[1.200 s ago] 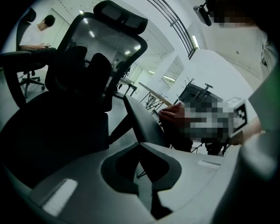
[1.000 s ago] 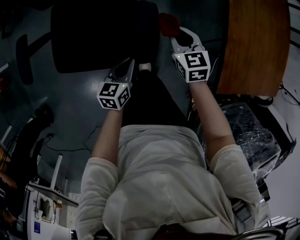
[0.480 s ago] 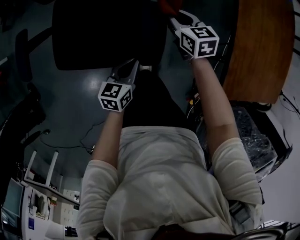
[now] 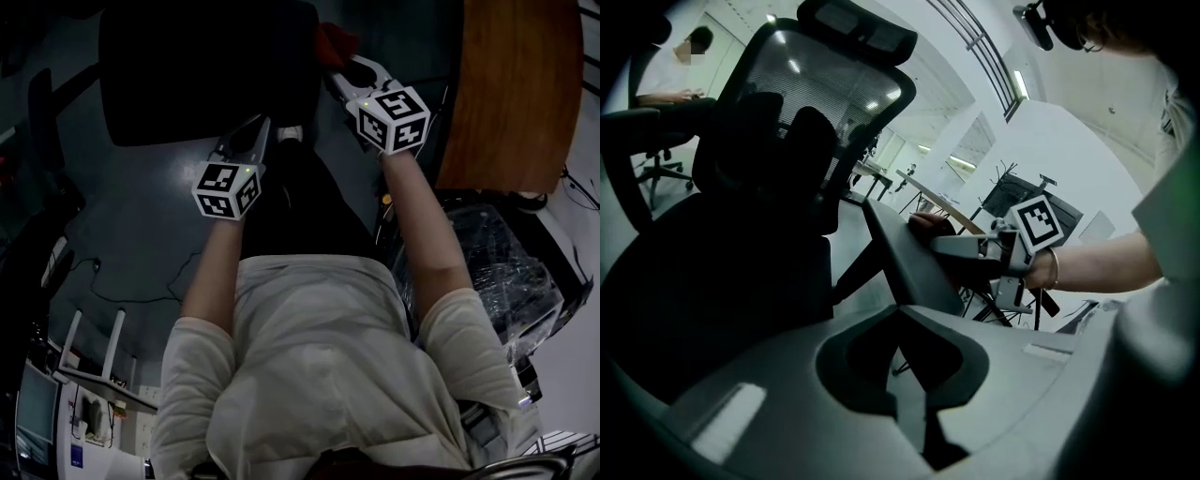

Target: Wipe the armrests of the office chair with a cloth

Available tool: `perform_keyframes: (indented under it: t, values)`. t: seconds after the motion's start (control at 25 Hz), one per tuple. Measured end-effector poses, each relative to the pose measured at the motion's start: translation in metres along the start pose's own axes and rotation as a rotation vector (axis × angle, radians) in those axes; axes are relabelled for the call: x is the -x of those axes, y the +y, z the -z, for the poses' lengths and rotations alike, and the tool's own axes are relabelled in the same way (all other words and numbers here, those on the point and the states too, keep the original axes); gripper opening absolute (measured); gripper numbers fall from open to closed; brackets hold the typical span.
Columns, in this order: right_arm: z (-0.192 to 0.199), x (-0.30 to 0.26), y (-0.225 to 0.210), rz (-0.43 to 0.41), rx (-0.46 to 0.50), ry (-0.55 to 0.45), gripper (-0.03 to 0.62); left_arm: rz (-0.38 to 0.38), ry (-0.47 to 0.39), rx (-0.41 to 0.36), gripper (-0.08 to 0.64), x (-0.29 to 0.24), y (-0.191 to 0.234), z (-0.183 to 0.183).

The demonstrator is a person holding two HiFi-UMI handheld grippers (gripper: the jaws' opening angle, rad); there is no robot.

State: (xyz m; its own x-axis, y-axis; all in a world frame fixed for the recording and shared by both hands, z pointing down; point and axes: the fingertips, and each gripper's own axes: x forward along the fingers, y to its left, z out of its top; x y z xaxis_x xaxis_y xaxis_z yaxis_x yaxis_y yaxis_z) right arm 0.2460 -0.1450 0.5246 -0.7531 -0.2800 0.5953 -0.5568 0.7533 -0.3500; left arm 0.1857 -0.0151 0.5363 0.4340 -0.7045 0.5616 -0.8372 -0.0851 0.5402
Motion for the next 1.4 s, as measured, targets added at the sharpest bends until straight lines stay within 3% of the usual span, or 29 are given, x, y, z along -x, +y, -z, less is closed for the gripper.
perform_keyframes:
  t: [0.24,0.44,0.8,1.0,1.2,1.4]
  values:
    - [0.048,0.024,0.029,0.046,-0.067,0.021,0.044,0.017,0.001,-0.026,0.005,0.000,-0.003,-0.001]
    - [0.067,0.037,0.052,0.086,-0.125,0.003,0.044,0.028,-0.003,-0.095,0.005,0.002,-0.006,-0.008]
    - [0.104,0.040,0.096,0.190,-0.206,0.037,0.044,0.075,-0.007,-0.092,0.005,0.007,-0.016,-0.007]
    - [0.111,0.023,0.138,0.151,-0.207,0.054,0.044,0.111,-0.001,-0.079,0.005,0.012,-0.019,-0.010]
    - [0.103,0.005,0.170,0.088,-0.115,0.085,0.044,0.031,-0.115,-0.060,0.006,0.048,0.012,-0.021]
    - [0.089,-0.003,0.192,0.043,-0.100,0.116,0.044,-0.023,-0.097,-0.004,0.006,0.081,0.046,-0.003]
